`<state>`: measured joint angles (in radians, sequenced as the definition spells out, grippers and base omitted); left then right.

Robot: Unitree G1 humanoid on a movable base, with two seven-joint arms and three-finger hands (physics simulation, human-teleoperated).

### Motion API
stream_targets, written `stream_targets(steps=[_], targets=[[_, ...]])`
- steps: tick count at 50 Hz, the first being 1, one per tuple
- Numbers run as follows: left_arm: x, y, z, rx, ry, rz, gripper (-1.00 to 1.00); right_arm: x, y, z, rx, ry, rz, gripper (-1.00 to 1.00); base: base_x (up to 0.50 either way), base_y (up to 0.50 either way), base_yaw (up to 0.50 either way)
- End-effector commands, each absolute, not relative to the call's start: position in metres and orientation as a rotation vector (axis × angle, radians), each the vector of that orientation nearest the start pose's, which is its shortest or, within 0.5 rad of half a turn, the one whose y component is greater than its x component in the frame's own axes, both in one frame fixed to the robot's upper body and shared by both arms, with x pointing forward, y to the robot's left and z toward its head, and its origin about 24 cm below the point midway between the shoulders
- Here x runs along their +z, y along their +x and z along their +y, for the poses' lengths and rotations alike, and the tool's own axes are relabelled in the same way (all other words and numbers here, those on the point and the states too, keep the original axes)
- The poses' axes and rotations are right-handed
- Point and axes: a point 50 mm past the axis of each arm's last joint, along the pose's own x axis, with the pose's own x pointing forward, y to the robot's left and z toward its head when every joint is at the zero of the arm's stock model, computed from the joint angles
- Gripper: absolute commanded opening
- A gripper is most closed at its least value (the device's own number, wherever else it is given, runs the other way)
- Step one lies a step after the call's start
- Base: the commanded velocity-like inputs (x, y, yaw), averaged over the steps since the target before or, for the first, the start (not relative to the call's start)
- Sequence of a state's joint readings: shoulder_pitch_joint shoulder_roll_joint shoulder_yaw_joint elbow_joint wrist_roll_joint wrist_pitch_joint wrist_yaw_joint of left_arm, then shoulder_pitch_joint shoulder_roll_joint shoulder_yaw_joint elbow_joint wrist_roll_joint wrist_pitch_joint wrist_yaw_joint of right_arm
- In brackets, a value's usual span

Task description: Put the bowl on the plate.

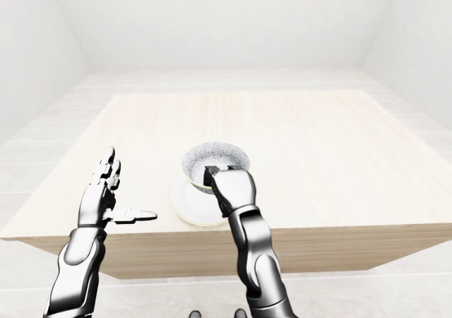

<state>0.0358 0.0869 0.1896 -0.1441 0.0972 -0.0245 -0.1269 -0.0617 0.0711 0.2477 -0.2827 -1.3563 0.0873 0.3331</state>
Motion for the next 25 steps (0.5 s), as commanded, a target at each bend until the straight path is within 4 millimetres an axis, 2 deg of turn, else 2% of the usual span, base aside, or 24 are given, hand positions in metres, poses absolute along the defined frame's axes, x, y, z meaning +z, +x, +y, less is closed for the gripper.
stream_targets(steps=[1,25], targets=[[0.072,0.243,0.206,0.070,0.210,-0.116,1.00,0.109,0.251,-0.073,0.201,-1.273,-0.206,-0.62,0.00,0.00,0.00],[0.068,0.244,0.209,0.073,0.206,-0.109,1.00,0.099,0.253,-0.067,0.222,-1.245,-0.205,-0.65,0.00,0.00,0.00]])
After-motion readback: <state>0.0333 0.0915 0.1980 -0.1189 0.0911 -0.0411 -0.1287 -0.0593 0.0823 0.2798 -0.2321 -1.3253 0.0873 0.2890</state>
